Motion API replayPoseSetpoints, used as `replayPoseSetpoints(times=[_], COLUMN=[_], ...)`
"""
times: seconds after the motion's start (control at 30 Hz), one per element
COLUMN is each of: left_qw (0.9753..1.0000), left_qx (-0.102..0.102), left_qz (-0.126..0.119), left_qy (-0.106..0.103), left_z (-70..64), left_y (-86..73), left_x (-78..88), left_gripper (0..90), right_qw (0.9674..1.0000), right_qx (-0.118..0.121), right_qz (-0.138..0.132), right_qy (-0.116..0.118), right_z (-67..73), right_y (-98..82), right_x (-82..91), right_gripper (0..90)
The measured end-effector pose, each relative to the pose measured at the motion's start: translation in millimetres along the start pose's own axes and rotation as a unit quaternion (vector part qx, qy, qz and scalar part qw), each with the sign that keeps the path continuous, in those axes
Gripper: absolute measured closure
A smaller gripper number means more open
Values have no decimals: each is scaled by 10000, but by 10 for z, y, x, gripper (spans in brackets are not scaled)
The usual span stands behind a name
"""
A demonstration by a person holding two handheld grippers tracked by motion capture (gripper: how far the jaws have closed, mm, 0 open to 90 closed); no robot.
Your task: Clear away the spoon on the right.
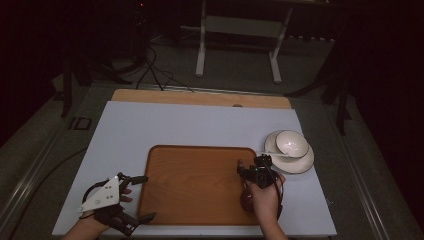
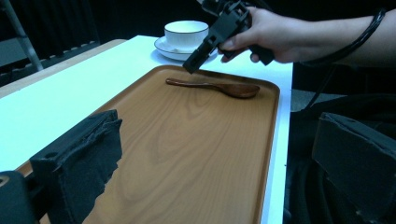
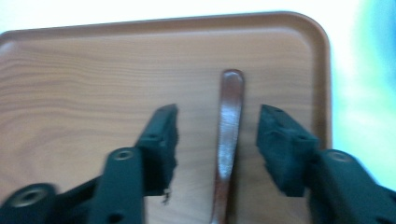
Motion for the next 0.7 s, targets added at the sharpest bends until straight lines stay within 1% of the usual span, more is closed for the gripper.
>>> replayPoseSetpoints(times=[0.03, 0.1, 0.13, 0.2, 0.23, 0.3, 0.4, 0.5, 0.6, 0.63, 0.7], left_qw=[10000, 10000, 10000, 10000, 10000, 10000, 10000, 10000, 10000, 10000, 10000], left_qx=[-7, -6, -6, -6, -2, 7, 32, 26, 27, 27, 29], left_qz=[8, 8, 11, 11, 16, 17, 37, 39, 28, 32, 33], left_qy=[1, 0, 0, 0, 8, 10, 1, -2, 13, 23, 26], left_z=[-1, -8, -10, -10, -5, -3, -5, -11, -9, -7, -9], left_y=[0, 1, 1, 1, 0, -4, -14, -12, -10, -11, -10], left_x=[-1, -5, -6, -6, -10, -14, -24, -26, -20, -19, -21], left_gripper=[25, 25, 25, 25, 25, 25, 25, 25, 24, 25, 25], right_qw=[9999, 9997, 9993, 9991, 9979, 9958, 9943, 9932, 9921, 9913, 9905], right_qx=[109, 191, 285, 318, 430, 603, 743, 880, 930, 999, 1019], right_qz=[-51, -106, -98, -134, -199, -325, -361, -414, -443, -449, -471], right_qy=[-2, 74, 228, 266, 439, 614, 671, 639, 719, 728, 792], right_z=[16, 36, 53, 57, 70, 86, 98, 94, 91, 87, 86], right_y=[23, 54, 66, 74, 98, 122, 133, 132, 131, 132, 123], right_x=[27, 65, 94, 113, 170, 213, 274, 351, 444, 470, 519], right_gripper=[356, 267, 234, 234, 200, 169, 169, 169, 169, 169, 169])
Point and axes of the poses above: each handheld gripper's, and its own axes: x roughly backward along the jaws, y roughly out of its top, z roughly to its left, the point moved 5 cm from there along -x, roughly forward along the jaws, and after that the axes turned 10 degrees about y, right-handed, at the moved point
